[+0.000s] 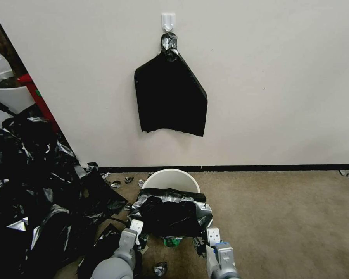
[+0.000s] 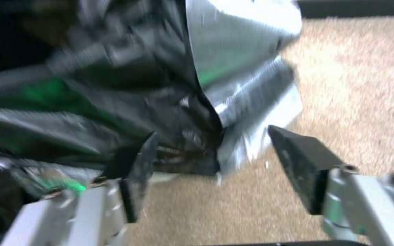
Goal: Place a trash bag onto the trash bin.
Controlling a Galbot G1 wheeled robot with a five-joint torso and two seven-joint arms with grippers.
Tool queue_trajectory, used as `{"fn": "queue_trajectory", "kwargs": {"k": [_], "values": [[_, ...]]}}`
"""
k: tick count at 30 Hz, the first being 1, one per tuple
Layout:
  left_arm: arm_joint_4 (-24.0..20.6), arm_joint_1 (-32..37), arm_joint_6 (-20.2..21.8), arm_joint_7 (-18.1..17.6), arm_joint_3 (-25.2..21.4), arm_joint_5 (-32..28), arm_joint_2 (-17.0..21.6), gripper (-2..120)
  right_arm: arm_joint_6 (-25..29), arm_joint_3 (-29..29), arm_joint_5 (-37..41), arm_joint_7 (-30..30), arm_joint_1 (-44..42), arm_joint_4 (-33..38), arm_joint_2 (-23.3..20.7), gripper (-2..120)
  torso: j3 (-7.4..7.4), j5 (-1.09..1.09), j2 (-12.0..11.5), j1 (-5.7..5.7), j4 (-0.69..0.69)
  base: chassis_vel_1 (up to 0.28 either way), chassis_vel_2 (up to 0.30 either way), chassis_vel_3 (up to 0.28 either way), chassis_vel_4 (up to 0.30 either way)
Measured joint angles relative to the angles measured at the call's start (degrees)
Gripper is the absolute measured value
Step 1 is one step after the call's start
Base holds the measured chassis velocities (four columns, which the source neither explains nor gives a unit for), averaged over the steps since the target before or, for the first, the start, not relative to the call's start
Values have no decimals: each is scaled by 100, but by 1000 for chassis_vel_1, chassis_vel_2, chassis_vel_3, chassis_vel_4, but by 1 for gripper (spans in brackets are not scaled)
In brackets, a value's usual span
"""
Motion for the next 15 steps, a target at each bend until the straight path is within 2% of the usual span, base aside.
{"fn": "queue_trajectory", "kwargs": {"k": [2,4,5,8,10,12,14,15], "values": [[-41,25,-40,1,-21,26,9,64,21,17,-34,-4,-28,41,0,73,0,0,0,0,0,0,0,0,0],[-346,209,-389,-5,-200,346,70,75,151,134,-176,-46,-224,394,-33,85,0,0,0,0,0,0,0,0,0],[-346,209,-389,-5,-200,346,70,75,151,134,-176,-46,-224,394,-33,85,0,0,0,0,0,0,0,0,0],[-626,366,-952,-36,-429,807,60,89,439,272,-184,-269,-331,818,-92,98,0,-1,0,0,-1,0,0,0,0],[-685,389,-1009,-36,-475,862,46,92,515,328,-178,-378,-299,880,-97,99,0,-1,0,0,-1,0,0,0,0],[-932,471,-1069,-9,-622,955,-42,99,750,564,-29,-920,149,865,-79,100,0,0,0,0,-2,0,0,0,0],[-975,482,-1072,12,-648,964,-71,99,782,611,38,-1034,293,808,-67,100,0,0,0,0,-2,0,0,0,0],[-1074,490,-1092,77,-718,986,-158,100,774,747,346,-1341,811,575,-17,100,0,1,0,0,-1,0,0,0,0]]}}
